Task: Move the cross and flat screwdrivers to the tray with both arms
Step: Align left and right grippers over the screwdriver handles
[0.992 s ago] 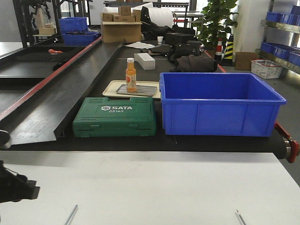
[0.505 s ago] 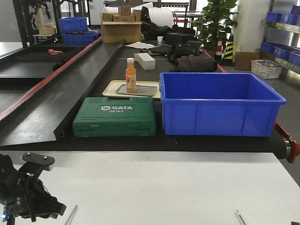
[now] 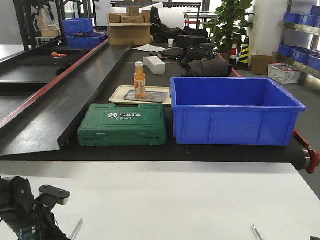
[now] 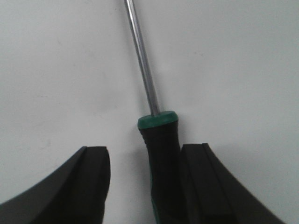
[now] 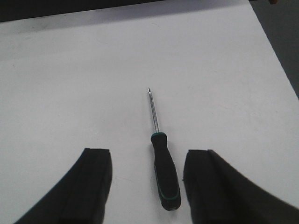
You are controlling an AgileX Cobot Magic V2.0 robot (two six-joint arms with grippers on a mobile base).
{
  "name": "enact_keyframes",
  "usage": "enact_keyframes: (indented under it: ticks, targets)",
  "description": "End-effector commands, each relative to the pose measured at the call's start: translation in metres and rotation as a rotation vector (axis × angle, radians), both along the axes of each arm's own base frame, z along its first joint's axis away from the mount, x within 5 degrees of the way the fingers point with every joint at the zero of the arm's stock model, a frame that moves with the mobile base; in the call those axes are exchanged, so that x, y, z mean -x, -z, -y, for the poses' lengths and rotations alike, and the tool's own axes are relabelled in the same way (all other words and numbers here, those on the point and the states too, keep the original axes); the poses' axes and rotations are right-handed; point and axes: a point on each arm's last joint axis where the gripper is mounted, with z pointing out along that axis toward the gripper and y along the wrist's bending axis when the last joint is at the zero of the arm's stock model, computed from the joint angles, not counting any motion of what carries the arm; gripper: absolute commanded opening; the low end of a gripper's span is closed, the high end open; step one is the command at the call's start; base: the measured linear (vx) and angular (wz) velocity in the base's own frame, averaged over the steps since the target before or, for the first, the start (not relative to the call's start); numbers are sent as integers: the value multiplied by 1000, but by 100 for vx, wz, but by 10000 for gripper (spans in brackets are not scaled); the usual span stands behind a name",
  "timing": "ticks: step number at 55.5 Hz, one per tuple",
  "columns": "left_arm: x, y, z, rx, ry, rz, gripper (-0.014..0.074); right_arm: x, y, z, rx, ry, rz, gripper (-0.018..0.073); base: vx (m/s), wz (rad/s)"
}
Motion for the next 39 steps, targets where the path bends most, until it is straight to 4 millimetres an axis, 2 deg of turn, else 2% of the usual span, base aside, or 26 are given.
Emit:
enact_keyframes:
  ticks: [1,18,28,32,39]
  targets:
    - [-8,-22,4,33,-17,87,465,-7,-18,1,6,3,117,436,0,0]
    - [-11,8,4,20,3,24,465,-7,-18,1,6,3,117,436,0,0]
    - [-8,13,5,32,-4,-13,450,-7,-11,1,24,-3,21,435,0,0]
    - [-8,13,6,37,-7,-16,428,-14,-3,3,70,-14,-90,435,0,0]
    - [-7,13,6,39,-15,-28,338,-44,0,5,108,-22,-218,436,0,0]
